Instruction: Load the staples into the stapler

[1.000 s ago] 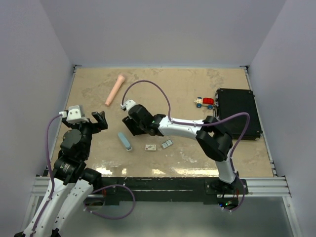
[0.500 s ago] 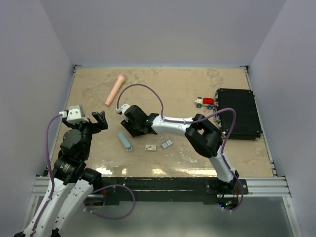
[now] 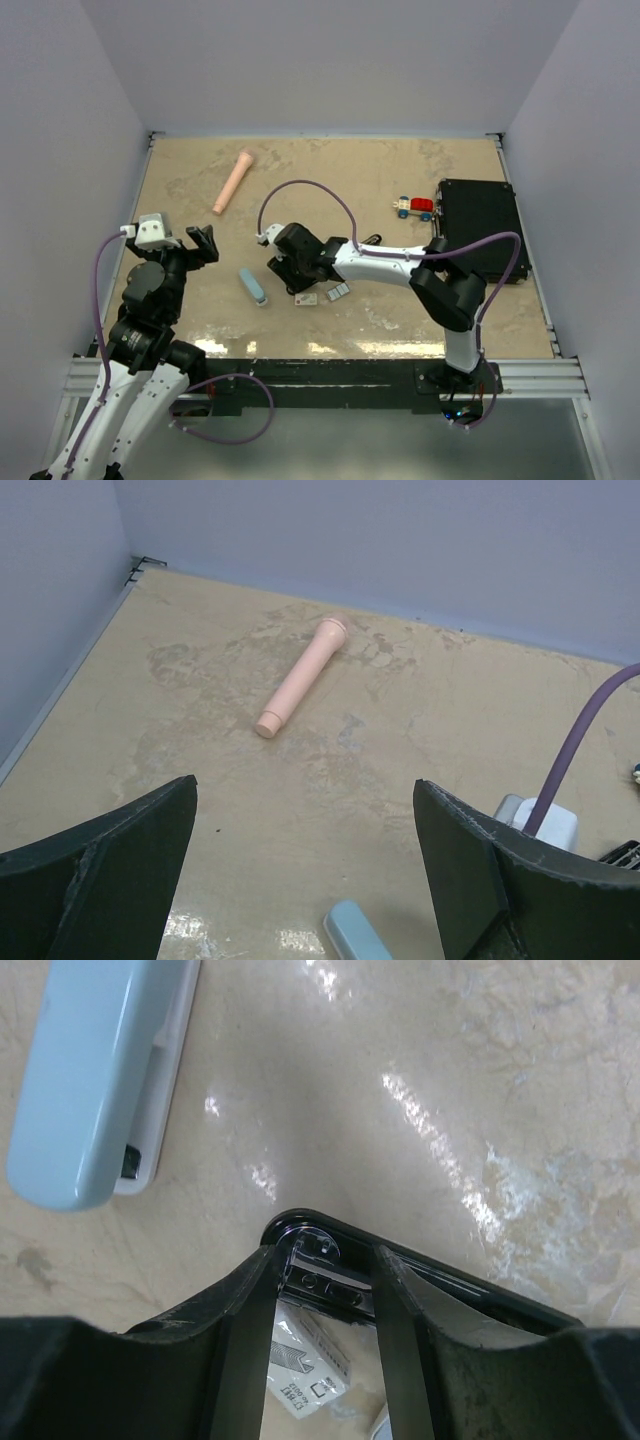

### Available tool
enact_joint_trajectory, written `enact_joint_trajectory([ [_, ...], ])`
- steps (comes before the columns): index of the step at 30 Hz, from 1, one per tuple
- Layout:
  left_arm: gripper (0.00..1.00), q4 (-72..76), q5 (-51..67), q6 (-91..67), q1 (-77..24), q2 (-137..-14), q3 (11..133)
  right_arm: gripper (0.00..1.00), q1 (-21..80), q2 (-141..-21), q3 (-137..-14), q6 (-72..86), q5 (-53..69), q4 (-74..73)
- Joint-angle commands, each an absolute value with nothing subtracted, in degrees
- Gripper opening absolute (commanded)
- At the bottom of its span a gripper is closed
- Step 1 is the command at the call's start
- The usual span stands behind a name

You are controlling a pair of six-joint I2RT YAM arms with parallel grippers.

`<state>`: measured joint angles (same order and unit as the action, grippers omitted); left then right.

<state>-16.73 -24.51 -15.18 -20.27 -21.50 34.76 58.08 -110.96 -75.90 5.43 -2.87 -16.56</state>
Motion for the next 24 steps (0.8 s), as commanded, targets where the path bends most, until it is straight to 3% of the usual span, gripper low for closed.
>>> enact_joint_trajectory([
  [1,0.93,-13.5,-23.8,-14.1,-19.7,-22.1,34.2,0.45,58.1,-107.1,-72.4,5.1,-1.9,-17.3],
  [8,0.93,-13.4,-23.6,-14.1,-19.6,-22.1,34.3,0.50,58.1,-101.4,-66.6,6.5,-1.9,-17.1],
  [18,0.93,-13.5,-23.4,-14.1,-19.5,-21.9,34.3,0.93,52.0,-89.9,-62.4,18.3,-11.2,-13.5],
  [24,0.93,-13.5,-23.3,-14.2,-19.4,-21.4,34.2,0.99,44.5,-89.4,-57.0,25.0,-8.9,-9.8],
])
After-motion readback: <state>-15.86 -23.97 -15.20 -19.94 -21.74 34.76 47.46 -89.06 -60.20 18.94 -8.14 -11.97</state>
